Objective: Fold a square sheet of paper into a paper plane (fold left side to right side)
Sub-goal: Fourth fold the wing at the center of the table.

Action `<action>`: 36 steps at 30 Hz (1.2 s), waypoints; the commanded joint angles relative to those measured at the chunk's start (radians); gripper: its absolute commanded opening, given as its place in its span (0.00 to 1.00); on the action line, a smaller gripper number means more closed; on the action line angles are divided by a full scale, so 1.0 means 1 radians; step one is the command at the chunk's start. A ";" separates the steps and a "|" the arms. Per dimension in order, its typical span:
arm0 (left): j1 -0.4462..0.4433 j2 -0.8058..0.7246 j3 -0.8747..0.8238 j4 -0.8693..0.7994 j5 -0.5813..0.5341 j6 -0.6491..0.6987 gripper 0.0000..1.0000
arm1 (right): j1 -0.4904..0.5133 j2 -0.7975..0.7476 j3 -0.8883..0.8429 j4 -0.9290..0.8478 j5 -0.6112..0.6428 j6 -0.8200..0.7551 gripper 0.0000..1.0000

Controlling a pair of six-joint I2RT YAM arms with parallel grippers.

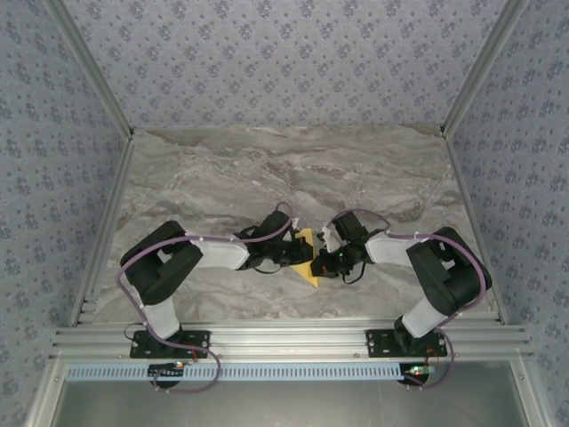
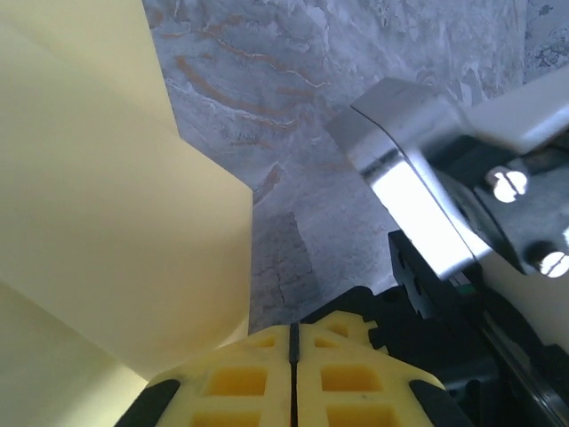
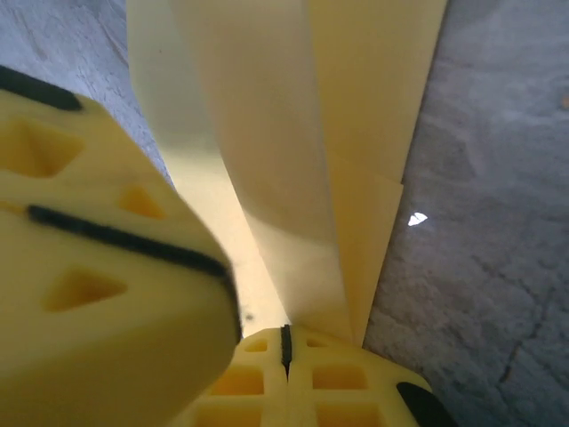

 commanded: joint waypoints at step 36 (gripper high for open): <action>0.258 0.165 0.128 -0.172 -0.029 0.145 0.03 | 0.000 0.061 -0.047 -0.211 0.231 -0.026 0.00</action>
